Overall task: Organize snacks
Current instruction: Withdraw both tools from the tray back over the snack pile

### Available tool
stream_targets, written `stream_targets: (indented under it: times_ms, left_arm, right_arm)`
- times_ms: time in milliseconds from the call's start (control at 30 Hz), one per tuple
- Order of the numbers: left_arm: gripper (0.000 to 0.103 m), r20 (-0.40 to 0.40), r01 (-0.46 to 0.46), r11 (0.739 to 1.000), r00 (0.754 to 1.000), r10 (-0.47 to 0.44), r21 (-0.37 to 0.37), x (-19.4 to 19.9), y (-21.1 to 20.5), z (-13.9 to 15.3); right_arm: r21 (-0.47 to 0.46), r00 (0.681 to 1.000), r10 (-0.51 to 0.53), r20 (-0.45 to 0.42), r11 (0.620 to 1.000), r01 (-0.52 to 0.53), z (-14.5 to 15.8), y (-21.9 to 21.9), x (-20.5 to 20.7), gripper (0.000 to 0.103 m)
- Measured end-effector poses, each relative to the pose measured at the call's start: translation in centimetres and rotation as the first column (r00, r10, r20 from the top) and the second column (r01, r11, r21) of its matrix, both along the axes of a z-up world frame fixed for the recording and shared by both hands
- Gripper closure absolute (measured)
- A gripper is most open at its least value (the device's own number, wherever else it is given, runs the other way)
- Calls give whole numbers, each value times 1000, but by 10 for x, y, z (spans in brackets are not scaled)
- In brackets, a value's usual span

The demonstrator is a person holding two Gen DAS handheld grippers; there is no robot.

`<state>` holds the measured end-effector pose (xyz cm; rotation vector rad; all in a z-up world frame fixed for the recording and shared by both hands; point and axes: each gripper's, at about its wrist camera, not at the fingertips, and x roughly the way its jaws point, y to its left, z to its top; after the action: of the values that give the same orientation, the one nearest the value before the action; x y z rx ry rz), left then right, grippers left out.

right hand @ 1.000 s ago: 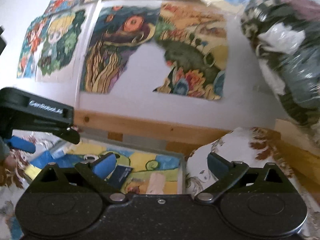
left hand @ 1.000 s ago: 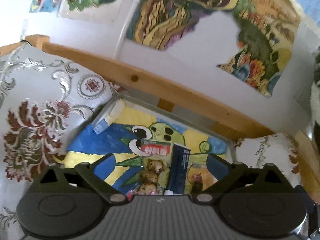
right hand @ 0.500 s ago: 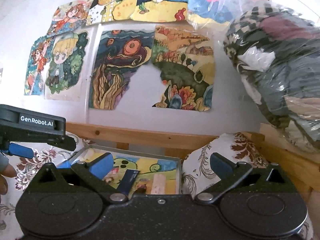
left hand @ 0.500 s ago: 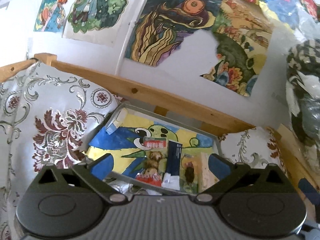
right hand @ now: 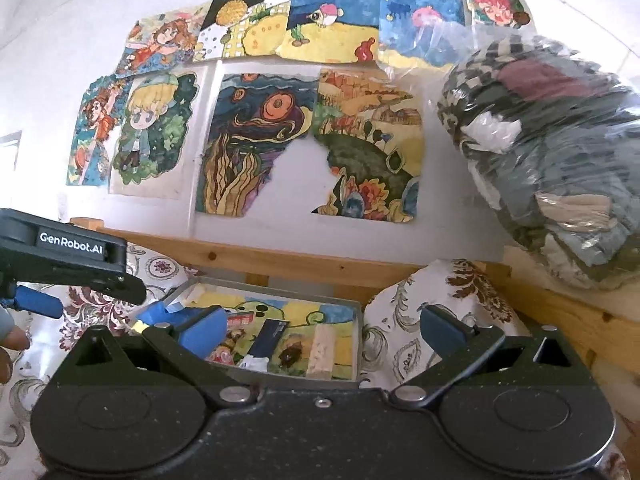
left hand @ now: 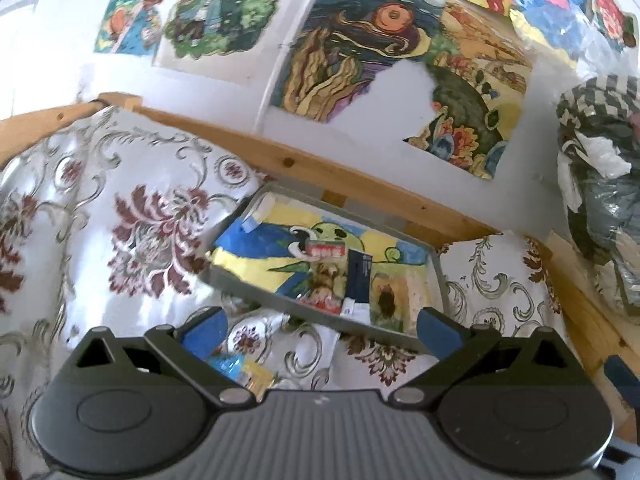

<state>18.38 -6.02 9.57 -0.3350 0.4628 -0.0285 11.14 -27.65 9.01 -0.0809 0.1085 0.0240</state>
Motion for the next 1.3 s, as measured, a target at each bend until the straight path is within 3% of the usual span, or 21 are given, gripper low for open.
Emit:
stream_targets:
  times_ms: [300,633,1033,1300]
  left_arm:
    - [0,16,-27,1000,1000,27,14,-41,17,-17]
    - [0,33,-4,996,999,1,93,-78,25,-45]
    - [0,-36,37,985,999,-31,166,-102,31,-95]
    - [0,-85,52,983,996,-38,174,-105,33,-109]
  right_arm:
    - [3,999,-21,-30,1000,21,-17,4,-46,1]
    - [33,991,-33,-131,999,38,-34,9,-77,1]
    - [8,964,-31,-265,999,34,-55,24,-87,1]
    - [-12,940,-6,-340,1000,2,-65,34,-85,1]
